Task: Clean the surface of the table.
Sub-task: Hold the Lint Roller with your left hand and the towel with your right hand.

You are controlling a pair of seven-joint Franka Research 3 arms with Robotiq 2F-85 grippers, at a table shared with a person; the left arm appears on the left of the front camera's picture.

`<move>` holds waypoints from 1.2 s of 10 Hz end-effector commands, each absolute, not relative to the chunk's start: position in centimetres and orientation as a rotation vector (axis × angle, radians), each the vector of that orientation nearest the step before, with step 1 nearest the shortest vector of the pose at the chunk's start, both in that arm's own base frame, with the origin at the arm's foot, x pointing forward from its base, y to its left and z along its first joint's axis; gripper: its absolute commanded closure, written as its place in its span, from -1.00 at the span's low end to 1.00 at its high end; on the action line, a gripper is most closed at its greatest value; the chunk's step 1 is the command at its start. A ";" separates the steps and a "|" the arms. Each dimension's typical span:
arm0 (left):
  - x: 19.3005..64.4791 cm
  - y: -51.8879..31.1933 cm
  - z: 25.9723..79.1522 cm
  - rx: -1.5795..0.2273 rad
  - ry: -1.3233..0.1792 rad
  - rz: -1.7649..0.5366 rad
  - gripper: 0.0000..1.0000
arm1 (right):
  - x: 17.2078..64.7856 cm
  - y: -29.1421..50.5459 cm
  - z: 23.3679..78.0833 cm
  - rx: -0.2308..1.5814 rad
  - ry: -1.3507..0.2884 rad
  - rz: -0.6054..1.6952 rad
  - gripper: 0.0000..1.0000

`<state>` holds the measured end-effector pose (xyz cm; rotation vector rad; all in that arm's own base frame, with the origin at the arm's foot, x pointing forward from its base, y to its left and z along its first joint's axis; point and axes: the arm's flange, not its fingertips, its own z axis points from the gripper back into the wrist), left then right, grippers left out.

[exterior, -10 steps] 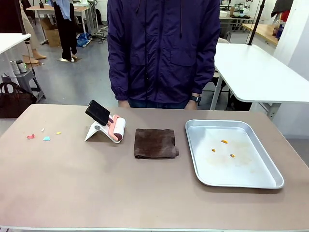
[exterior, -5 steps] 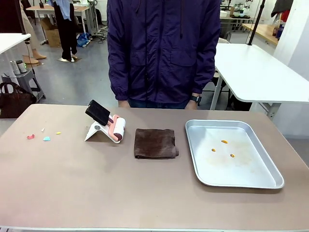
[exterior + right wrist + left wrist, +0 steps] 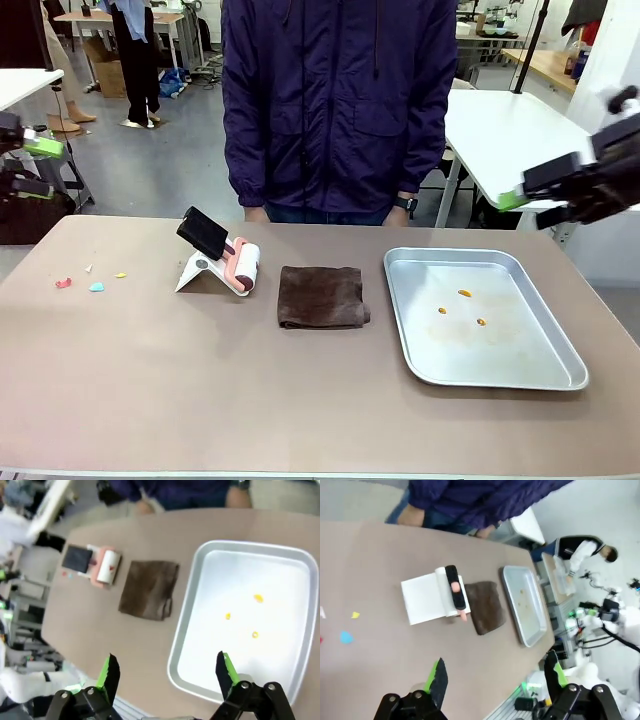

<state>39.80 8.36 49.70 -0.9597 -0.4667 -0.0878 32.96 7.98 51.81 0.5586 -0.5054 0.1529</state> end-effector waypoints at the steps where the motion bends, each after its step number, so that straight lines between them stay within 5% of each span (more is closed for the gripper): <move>1: 40.7 5.5 51.0 -0.823 -0.376 -0.082 -1.00 | 35.9 11.6 51.8 0.515 -0.494 0.177 -1.00; 7: 43.5 0.5 51.1 -0.613 -0.256 -0.228 -1.00 | 42.7 27.0 44.4 0.464 -0.252 -0.016 -1.00; 12: 46.9 -2.5 49.0 -0.596 -0.233 -0.219 -1.00 | 44.5 29.7 38.7 0.333 -0.172 -0.020 -1.00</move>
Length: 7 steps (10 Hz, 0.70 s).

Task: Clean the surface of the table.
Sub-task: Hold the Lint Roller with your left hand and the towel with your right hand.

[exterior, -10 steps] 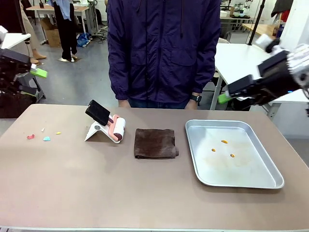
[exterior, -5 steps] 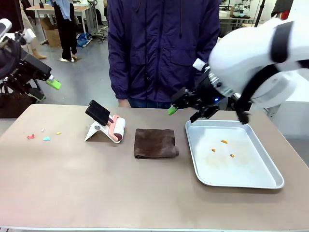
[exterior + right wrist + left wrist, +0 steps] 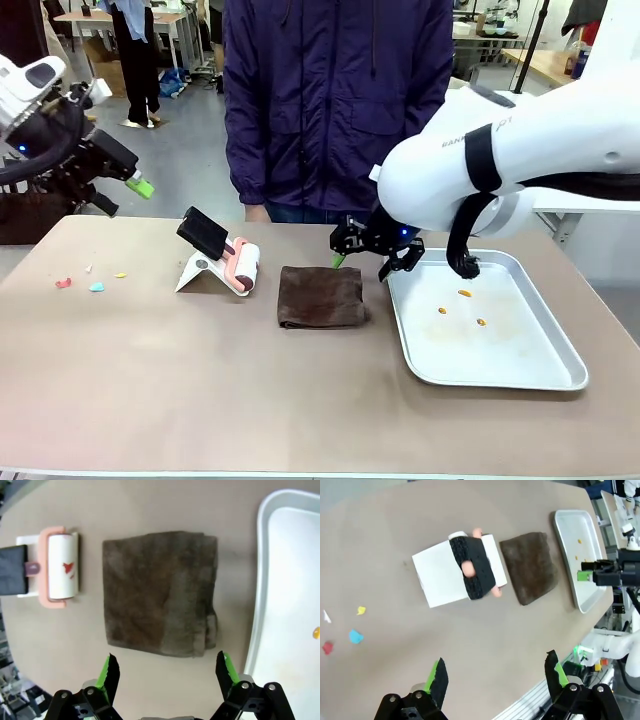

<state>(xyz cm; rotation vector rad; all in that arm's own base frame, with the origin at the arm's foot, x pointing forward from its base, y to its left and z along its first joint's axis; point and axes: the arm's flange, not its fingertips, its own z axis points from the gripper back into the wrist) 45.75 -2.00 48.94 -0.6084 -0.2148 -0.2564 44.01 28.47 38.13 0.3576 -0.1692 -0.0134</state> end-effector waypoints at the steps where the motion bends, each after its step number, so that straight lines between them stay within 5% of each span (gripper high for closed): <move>1: 47.3 -3.4 48.3 -0.610 -0.223 -0.239 -1.00 | 44.4 29.8 38.3 0.344 -0.162 -0.012 -1.00; 7: 47.8 -3.9 47.4 -0.607 -0.215 -0.221 -1.00 | 44.0 28.8 37.8 0.353 -0.163 -0.004 -1.00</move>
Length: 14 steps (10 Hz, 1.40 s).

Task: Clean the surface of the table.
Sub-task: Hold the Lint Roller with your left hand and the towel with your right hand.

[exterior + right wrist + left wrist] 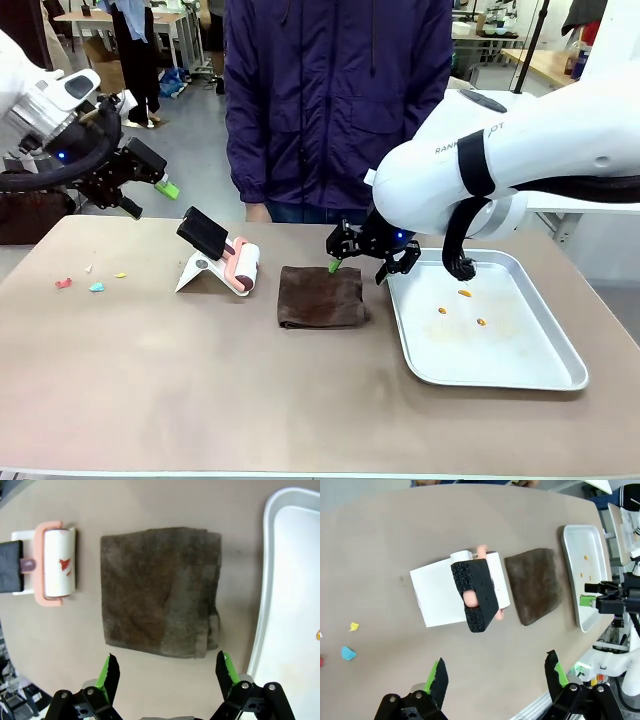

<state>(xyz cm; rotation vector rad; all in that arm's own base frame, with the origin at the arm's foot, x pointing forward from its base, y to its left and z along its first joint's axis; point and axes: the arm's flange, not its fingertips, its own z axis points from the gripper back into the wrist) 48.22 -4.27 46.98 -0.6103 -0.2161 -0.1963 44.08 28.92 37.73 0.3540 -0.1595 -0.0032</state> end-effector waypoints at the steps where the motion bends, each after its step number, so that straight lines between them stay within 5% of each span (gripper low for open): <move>1: 47.8 -3.9 47.4 -0.607 -0.215 -0.221 -1.00 | 44.0 28.8 37.8 0.353 -0.163 -0.004 -1.00; 5: 50.8 -5.6 45.2 -0.621 -0.042 -0.219 -1.00 | 46.1 29.9 36.1 0.328 -0.074 0.016 -1.00; 11: 53.3 -7.9 42.4 -0.655 -0.027 -0.143 -1.00 | 48.8 32.6 34.0 0.301 0.003 -0.009 -1.00; 14: 52.5 -8.2 40.8 -0.707 -0.144 -0.124 -1.00 | 49.4 32.6 34.0 0.277 0.027 -0.032 -1.00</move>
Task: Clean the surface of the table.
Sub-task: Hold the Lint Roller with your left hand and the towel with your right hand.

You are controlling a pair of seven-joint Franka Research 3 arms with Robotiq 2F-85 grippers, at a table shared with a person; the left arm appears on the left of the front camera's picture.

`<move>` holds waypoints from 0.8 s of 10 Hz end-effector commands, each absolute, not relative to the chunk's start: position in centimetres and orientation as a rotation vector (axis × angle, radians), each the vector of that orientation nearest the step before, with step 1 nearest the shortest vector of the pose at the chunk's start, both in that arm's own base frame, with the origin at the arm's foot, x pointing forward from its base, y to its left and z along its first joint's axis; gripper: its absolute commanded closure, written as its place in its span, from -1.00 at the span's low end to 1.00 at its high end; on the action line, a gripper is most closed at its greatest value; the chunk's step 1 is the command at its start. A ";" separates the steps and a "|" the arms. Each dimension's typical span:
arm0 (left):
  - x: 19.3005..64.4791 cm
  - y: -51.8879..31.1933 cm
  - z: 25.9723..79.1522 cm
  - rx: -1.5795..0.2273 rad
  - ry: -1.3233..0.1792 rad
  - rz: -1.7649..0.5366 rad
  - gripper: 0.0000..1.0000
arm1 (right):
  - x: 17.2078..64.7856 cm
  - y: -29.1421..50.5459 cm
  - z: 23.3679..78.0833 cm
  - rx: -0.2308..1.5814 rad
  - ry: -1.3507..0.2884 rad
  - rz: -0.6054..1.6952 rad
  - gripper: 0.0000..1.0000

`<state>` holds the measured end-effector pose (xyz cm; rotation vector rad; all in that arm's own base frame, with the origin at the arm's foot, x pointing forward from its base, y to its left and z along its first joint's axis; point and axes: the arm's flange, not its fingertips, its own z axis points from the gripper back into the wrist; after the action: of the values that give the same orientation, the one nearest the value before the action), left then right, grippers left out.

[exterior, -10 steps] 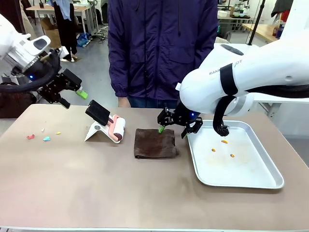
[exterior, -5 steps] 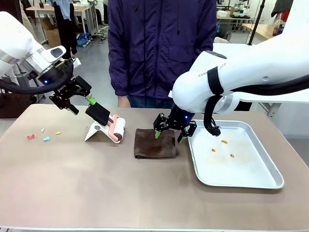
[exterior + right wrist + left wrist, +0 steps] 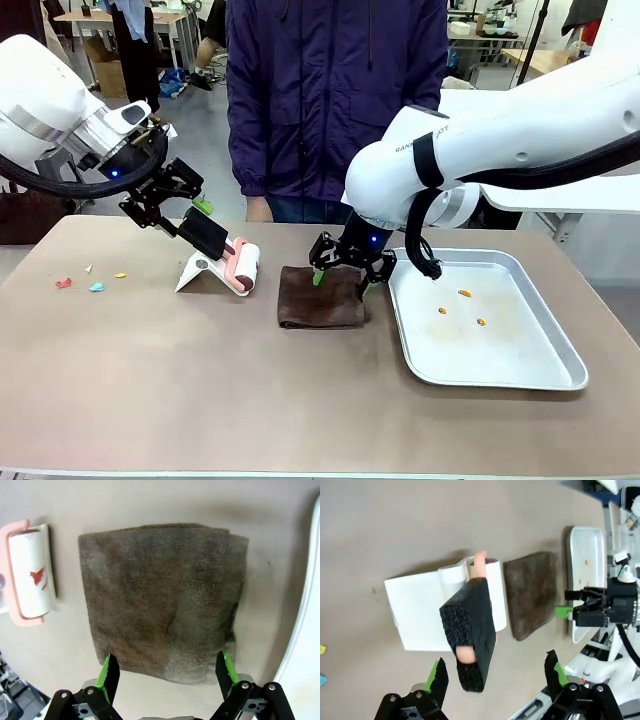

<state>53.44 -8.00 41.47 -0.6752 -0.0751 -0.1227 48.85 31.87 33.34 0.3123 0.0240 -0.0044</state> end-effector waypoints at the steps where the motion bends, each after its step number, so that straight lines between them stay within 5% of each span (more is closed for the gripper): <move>1: 52.2 -8.0 40.3 -0.729 -0.162 -0.110 -1.00 | 49.3 32.5 34.1 0.282 0.027 -0.036 -1.00; 8: 51.2 -6.5 38.2 -0.785 -0.139 -0.095 -1.00 | 49.8 32.7 34.0 0.256 0.039 -0.071 -1.00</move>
<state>51.43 -6.85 38.42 -0.7571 -0.1211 -0.0817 49.28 31.64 33.64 0.3035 0.0315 -0.0578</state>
